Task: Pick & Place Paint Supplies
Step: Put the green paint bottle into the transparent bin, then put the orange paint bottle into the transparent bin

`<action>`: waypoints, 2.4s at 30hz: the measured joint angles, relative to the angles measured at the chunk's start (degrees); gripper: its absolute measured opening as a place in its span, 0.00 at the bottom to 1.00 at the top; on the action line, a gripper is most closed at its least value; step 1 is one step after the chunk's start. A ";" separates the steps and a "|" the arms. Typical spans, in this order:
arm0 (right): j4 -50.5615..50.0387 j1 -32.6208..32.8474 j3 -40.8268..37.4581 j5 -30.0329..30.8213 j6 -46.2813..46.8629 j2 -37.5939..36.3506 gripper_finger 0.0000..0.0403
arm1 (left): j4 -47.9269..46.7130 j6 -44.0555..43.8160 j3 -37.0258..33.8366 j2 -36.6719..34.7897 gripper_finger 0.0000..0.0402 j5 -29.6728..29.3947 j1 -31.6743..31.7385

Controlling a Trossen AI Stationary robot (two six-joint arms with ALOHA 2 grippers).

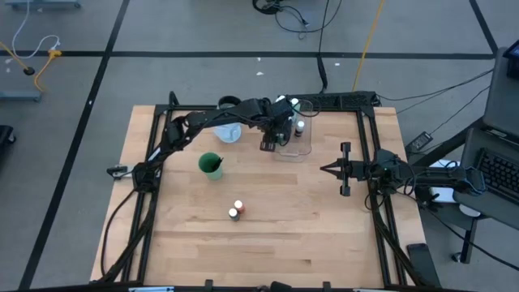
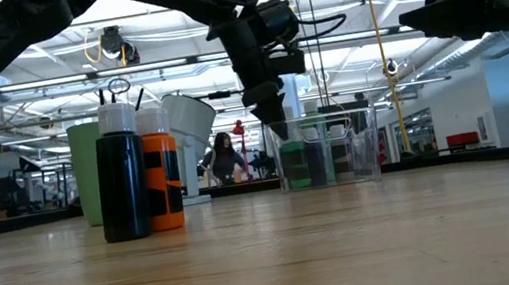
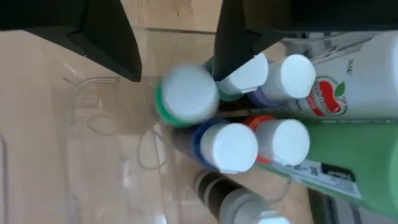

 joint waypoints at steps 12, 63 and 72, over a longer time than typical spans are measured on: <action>-0.11 -0.01 -0.01 -0.01 0.00 -0.02 0.01 | -11.44 -3.48 0.04 -9.11 0.62 -11.51 -3.06; -1.73 -0.01 0.00 -0.26 -0.33 0.35 0.01 | 87.53 -28.59 -112.23 -94.92 0.00 9.63 -0.83; 8.07 0.24 0.00 -1.77 -1.14 0.56 0.01 | 88.66 -22.58 -116.19 -94.86 0.01 9.54 -4.24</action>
